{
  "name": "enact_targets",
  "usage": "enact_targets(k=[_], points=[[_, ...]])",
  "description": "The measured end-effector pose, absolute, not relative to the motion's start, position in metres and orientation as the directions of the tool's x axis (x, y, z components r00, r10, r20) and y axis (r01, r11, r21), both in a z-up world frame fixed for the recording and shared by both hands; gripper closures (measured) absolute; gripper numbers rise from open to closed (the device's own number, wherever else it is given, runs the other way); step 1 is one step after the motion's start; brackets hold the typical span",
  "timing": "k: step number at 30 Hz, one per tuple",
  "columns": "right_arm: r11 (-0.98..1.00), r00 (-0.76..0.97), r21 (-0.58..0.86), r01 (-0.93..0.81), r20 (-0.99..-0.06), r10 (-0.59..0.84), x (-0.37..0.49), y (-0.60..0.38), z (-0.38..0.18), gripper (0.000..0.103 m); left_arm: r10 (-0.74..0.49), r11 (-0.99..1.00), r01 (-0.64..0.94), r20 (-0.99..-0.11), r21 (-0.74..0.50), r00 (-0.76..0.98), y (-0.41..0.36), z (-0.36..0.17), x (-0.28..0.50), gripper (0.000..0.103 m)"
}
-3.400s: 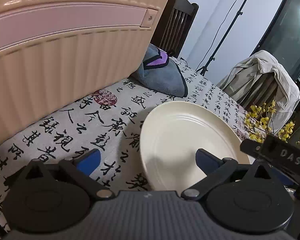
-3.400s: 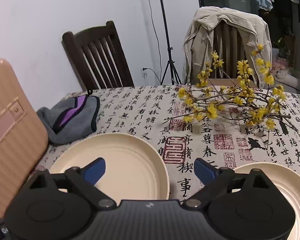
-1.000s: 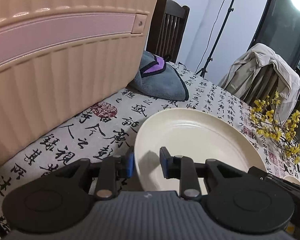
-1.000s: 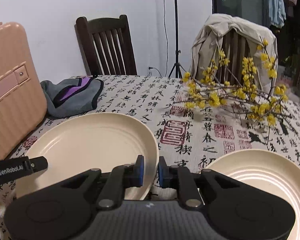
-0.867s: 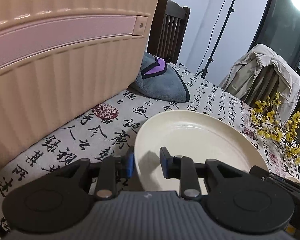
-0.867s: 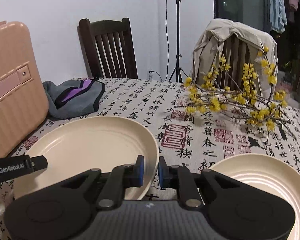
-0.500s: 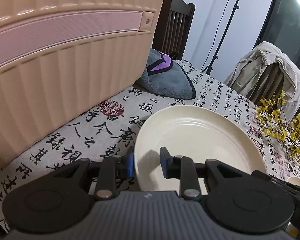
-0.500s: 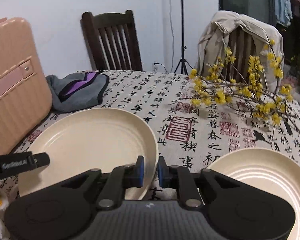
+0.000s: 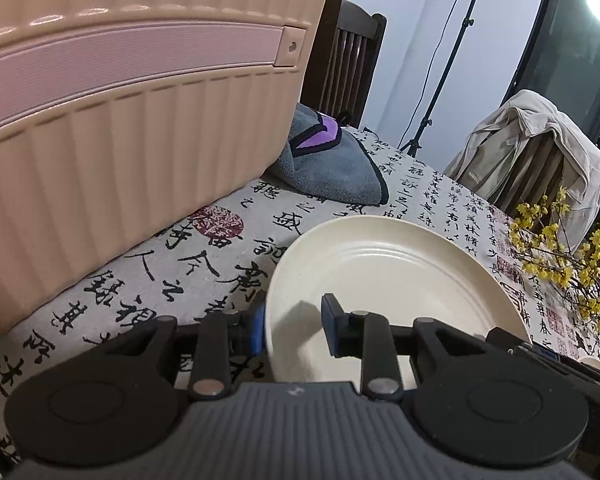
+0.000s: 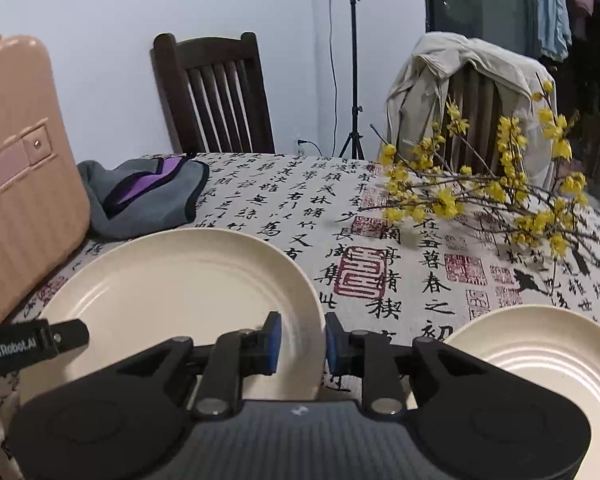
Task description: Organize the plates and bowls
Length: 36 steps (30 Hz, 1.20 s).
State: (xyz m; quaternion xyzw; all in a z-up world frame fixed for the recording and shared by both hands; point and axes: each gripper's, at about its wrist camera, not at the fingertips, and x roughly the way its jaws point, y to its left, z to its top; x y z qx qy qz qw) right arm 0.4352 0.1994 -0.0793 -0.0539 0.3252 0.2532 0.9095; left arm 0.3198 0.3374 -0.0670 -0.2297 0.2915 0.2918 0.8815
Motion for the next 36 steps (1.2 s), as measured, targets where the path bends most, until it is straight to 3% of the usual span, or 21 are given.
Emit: enact_targets(k=[15,27,36], points=[[0.837,0.691,-0.01,-0.548,-0.568,0.446,0.416,0.199,-0.07,0.089,0.433,0.721,-0.669,-0.635,-0.181,0.64,0.337,-0.057,0.317,0.077],[0.831,0.571,0.116,-0.544,-0.675,0.467,0.428,0.19,-0.067,0.092,0.363,0.706,-0.678,-0.716,-0.206,0.596,0.352,-0.059,0.316,0.078],[0.835,0.541,0.131,-0.534,-0.706,0.456,0.43,0.187,-0.065,0.093,0.326,0.706,-0.672,-0.741,-0.223,0.588,0.358,-0.056,0.316,0.083]])
